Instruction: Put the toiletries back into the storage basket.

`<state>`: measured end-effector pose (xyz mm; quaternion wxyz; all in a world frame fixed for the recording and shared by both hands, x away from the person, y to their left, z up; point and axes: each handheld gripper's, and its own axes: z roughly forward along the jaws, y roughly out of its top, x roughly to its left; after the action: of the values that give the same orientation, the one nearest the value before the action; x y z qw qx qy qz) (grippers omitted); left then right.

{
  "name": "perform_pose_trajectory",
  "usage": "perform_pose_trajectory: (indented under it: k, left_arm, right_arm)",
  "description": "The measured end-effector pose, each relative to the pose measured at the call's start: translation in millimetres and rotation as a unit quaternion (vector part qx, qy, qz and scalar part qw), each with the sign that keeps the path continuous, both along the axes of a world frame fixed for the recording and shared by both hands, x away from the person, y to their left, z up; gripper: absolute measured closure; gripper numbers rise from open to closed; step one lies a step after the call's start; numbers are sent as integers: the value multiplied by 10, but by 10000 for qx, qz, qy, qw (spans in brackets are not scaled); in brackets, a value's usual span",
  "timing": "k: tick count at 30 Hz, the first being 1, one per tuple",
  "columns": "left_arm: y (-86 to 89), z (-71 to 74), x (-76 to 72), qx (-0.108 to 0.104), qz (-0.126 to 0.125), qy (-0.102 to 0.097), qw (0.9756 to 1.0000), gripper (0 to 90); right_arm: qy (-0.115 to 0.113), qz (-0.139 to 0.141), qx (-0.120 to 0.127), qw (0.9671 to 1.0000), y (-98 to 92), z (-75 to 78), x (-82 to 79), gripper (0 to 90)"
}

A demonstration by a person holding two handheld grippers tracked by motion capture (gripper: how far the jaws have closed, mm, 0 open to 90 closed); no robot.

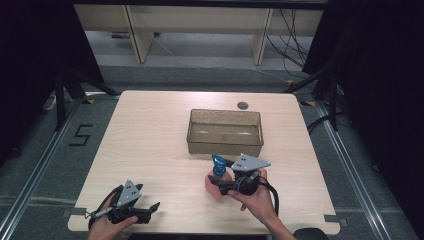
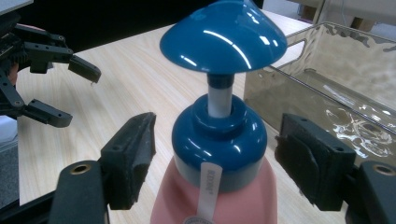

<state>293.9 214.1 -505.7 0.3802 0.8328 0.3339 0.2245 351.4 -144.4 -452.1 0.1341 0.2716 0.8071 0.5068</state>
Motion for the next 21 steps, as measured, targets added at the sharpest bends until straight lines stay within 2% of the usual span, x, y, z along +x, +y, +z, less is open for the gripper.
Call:
perform_pose_trajectory:
  k: [1, 2, 4, 5, 9, 10, 11, 14, 15, 19, 20, 21]
  left_arm:
    - [-18, -8, -20, -164, 37, 111, 9998, 150]
    - [-11, 5, -24, -106, 0, 169, 9998, 150]
    - [-24, 9, -30, -144, 4, 124, 9998, 150]
    - [-17, 22, -25, -106, -71, 115, 9999, 150]
    - [-4, 18, -17, -47, -81, 5, 10000, 150]
    - [-4, 28, -22, -41, -74, 47, 10000, 150]
    - [-25, 20, -38, -173, -1, 89, 9998, 150]
    - [-19, 20, -35, -98, -60, 116, 9999, 150]
    - [-30, 15, -39, -161, -26, 108, 9998, 150]
    - [-28, 17, -41, -179, -31, 109, 9998, 150]
    - [-14, 18, -40, -67, -50, 106, 9999, 150]
    - [-14, 19, -39, -68, -58, 102, 9999, 150]
  right_arm:
    - [-5, -7, 0, 10000, 1, -1, 1, 299]
    - [-24, -19, 33, 10000, 7, -7, 4, 304]
    - [-22, -18, 28, 10000, 4, -4, -1, 307]
    - [-64, -44, 21, 10000, 2, 0, 0, 314]
    - [-24, -79, 13, 10000, 8, -7, 4, 323]
    - [-9, 16, 34, 10000, 16, -12, 10, 334]
    - [-24, 11, 61, 10000, 20, -14, 9, 338]
    - [-44, -18, 10, 10000, 18, -14, 10, 352]
    - [-182, -39, -48, 9998, 11, -18, 25, 385]
    - [-179, -48, -55, 9998, 1, -23, 29, 424]
    - [-70, -91, 11, 9999, -3, -38, 22, 435]
    - [-136, -61, 13, 9999, -8, -44, 33, 436]
